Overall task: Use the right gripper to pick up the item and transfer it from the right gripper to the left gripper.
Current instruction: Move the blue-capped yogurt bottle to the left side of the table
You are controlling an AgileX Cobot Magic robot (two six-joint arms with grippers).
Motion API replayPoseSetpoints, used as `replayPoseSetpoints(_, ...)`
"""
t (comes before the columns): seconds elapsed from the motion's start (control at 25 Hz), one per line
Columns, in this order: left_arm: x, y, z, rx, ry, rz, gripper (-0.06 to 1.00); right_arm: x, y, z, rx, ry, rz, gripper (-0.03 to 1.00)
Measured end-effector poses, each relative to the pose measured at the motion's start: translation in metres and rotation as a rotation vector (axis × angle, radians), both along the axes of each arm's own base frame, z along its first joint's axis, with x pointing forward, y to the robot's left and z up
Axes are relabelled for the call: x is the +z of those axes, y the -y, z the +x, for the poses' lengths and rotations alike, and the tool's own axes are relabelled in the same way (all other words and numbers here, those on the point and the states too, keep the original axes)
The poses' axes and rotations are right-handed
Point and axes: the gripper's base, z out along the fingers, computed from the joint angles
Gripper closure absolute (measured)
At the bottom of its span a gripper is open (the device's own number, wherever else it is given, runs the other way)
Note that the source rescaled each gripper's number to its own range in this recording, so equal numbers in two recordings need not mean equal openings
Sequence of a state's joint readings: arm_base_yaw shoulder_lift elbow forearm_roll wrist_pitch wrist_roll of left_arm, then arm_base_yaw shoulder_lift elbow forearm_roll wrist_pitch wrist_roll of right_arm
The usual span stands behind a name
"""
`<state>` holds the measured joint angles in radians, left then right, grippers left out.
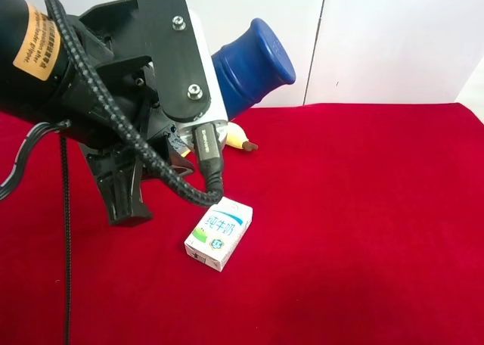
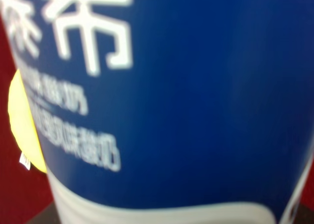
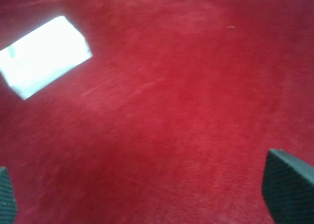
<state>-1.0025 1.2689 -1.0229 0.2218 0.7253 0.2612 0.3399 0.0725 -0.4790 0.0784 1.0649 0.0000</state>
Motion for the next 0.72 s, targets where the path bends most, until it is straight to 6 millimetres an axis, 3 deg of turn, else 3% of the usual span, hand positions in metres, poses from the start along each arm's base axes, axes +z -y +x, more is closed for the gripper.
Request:
replayPoseSetpoints(0.24, 0.001, 0.002, 0.000, -0.006, 0.009, -0.019, 0.92, 0.000, 0.003, -0.009, -0.192, 0.072, 0.018, 0.00)
replayPoseSetpoints(0.48, 0.000, 0.000, 0.004, 0.077, -0.036, -0.060, 0.92, 0.000, 0.003, -0.009, -0.238, 0.073, 0.017, 0.00)
replayPoseSetpoints(0.72, -0.006, -0.036, 0.046, 0.362, -0.128, -0.102, 0.92, 0.000, 0.003, -0.009, -0.238, 0.073, 0.017, 0.00)
